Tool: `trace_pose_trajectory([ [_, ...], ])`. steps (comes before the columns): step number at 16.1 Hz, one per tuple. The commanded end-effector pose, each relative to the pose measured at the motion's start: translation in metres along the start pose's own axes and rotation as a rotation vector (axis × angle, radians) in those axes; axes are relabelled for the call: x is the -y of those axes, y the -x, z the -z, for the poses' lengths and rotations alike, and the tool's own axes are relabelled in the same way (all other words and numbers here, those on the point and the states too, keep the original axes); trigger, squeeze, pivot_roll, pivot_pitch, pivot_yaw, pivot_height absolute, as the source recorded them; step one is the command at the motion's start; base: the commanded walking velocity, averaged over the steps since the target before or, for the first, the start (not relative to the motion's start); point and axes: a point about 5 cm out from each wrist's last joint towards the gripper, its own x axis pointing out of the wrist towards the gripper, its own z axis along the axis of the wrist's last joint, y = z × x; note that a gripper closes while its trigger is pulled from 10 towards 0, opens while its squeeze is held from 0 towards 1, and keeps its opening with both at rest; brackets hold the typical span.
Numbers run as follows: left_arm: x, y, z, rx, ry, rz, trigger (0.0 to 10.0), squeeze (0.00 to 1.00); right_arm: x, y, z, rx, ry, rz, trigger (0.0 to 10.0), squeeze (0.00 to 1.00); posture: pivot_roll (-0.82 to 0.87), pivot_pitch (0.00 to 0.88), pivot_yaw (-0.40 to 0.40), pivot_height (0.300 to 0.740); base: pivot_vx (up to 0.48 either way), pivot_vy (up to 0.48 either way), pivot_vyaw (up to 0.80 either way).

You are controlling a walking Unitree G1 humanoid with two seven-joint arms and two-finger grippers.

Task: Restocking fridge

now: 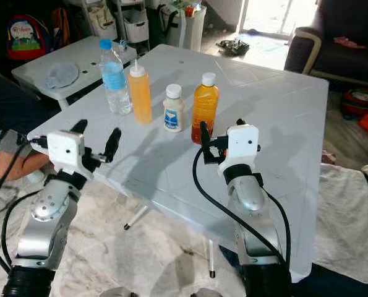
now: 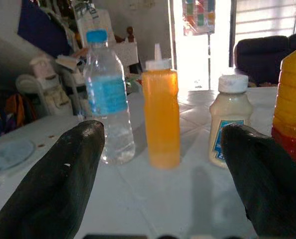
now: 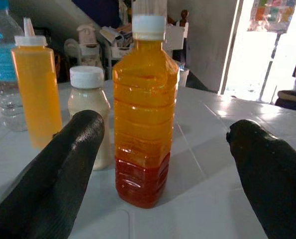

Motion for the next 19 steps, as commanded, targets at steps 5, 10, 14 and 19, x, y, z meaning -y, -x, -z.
trace_pose_trajectory([
  [5, -0.001, 0.003, -0.004, -0.008, -0.02, 0.005, 10.0, 0.0, -0.006, -0.008, -0.015, 0.058, 0.013, -0.002, 10.0, 0.0, 0.02, 0.088, 0.014, 0.74, 0.0, 0.0, 0.0],
  [10, 0.001, 0.005, -0.002, -0.025, -0.017, 0.02, 10.0, 0.0, -0.006, 0.0, -0.005, 0.023, 0.002, 0.007, 10.0, 0.0, 0.01, 0.084, 0.013, 0.74, 0.0, 0.0, 0.0],
  [14, 0.003, 0.004, 0.0, -0.032, -0.011, 0.024, 10.0, 0.0, -0.005, -0.003, -0.009, 0.038, 0.012, 0.004, 10.0, 0.0, 0.01, 0.081, 0.007, 0.74, 0.0, 0.0, 0.0],
  [19, 0.004, 0.004, 0.001, -0.035, -0.004, 0.022, 10.0, 0.0, -0.004, -0.004, -0.026, 0.107, 0.039, -0.009, 10.0, 0.0, 0.0, 0.078, 0.002, 0.74, 0.0, 0.0, 0.0],
])
